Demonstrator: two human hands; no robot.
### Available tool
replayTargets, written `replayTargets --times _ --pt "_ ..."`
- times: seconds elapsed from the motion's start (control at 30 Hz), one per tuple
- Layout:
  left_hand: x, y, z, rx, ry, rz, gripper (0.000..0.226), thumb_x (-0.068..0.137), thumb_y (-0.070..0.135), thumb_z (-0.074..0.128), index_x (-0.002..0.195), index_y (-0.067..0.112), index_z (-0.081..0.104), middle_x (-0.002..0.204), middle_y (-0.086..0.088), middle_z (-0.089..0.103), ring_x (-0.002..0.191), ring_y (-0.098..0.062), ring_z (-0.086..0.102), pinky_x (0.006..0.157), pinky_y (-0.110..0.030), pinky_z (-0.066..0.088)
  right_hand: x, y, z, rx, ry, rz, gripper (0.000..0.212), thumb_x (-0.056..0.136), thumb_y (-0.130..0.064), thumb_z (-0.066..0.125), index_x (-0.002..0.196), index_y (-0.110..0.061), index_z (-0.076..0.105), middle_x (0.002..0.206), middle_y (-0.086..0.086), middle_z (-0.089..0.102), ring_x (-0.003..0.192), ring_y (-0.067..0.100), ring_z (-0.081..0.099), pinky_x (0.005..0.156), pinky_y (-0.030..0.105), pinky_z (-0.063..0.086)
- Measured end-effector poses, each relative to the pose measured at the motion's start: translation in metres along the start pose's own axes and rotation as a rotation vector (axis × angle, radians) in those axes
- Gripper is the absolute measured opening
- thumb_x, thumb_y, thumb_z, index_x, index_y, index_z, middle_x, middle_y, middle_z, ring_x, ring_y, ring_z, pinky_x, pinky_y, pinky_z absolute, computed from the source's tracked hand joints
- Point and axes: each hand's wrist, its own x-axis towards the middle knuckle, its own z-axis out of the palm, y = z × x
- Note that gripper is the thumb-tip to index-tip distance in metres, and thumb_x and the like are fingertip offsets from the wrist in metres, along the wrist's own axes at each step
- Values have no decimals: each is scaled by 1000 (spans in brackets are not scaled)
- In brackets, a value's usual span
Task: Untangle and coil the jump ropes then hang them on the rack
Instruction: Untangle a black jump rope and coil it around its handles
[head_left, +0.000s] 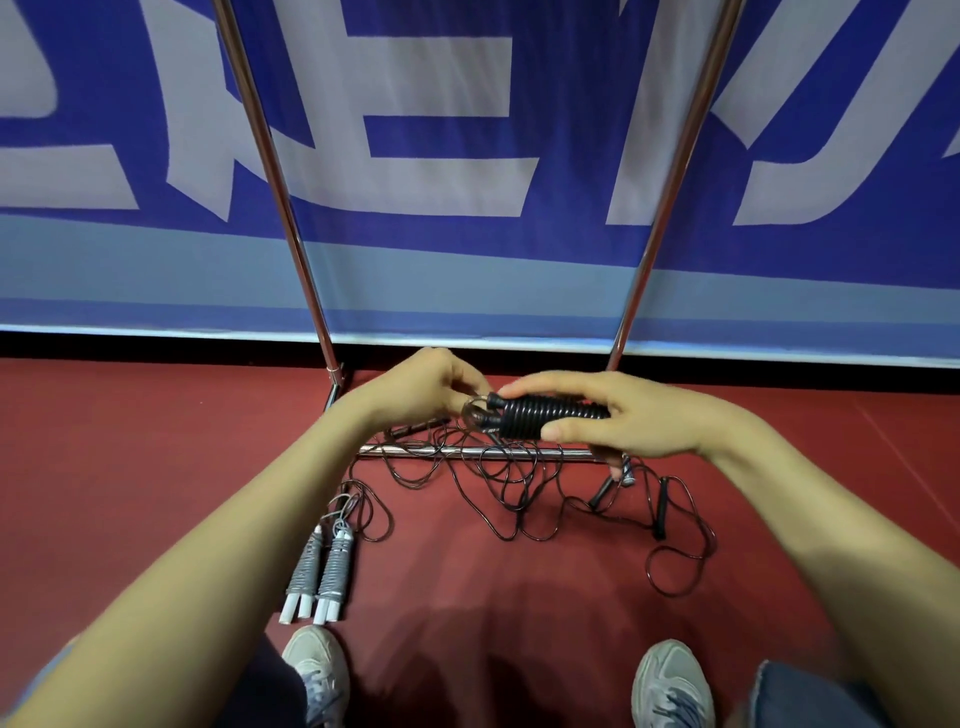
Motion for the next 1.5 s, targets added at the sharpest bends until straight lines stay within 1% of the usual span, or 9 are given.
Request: replayTargets --times 0.13,0.27,0.43,0.6,0.83,0.97,1.13,1.27,1.5 --pt "4 3 7 142 -68 -20 10 77 14 78 87 15 76 73 3 71 65 -3 59 69 -23 50 10 -1 12 -73 -221 167 46 97 -29 56 135 -52 43 107 7 65 49 15 56 47 19 46" --pt "10 9 30 244 125 11 10 82 9 70 91 8 75 72 6 65 64 1 54 60 -6 38 19 8 13 -122 -169 303 45 97 -31 55 133 -53 38 100 12 66 48 15 58 45 21 47" --pt "12 20 32 -118 423 -85 8 88 9 65 88 9 72 64 6 61 44 8 49 50 -5 35 22 13 14 -192 167 284 61 95 -34 58 140 -37 17 90 11 64 51 23 61 44 23 48" --pt "12 31 32 -289 518 -57 16 91 16 64 104 13 73 68 5 63 55 -8 51 56 -13 41 23 18 10 -341 369 251 68 95 -43 53 149 -37 10 95 0 58 63 11 53 67 31 42" --pt "6 29 30 -837 415 -81 17 91 3 61 106 4 68 85 -6 66 56 -8 51 49 -16 39 21 23 -3 -296 604 207 60 95 -46 52 146 -33 23 104 2 59 82 19 57 72 33 40" --pt "-1 25 26 -970 283 -139 9 91 5 59 96 6 67 75 -1 69 54 -5 54 49 -14 42 15 16 -4 -155 616 116 52 94 -42 56 140 -39 31 102 -5 60 60 28 62 67 39 56" --pt "-5 15 21 -843 192 -90 9 89 8 61 94 5 68 73 -4 67 55 -11 54 57 -21 48 9 15 -6 -41 574 50 51 92 -37 60 136 -44 36 93 -11 57 60 27 63 60 36 58" --pt "-9 6 23 -512 135 -128 33 89 36 61 82 5 69 63 0 59 51 -10 48 53 -23 36 6 12 -6 55 502 -62 45 91 -28 64 129 -44 46 89 -7 57 59 20 57 57 31 54" --pt "-12 -6 6 -88 123 -39 18 81 19 74 66 29 74 59 10 58 57 -6 46 60 -17 36 4 6 0 -163 217 -89 43 88 -34 69 127 -44 54 110 -20 65 100 5 61 90 25 46"
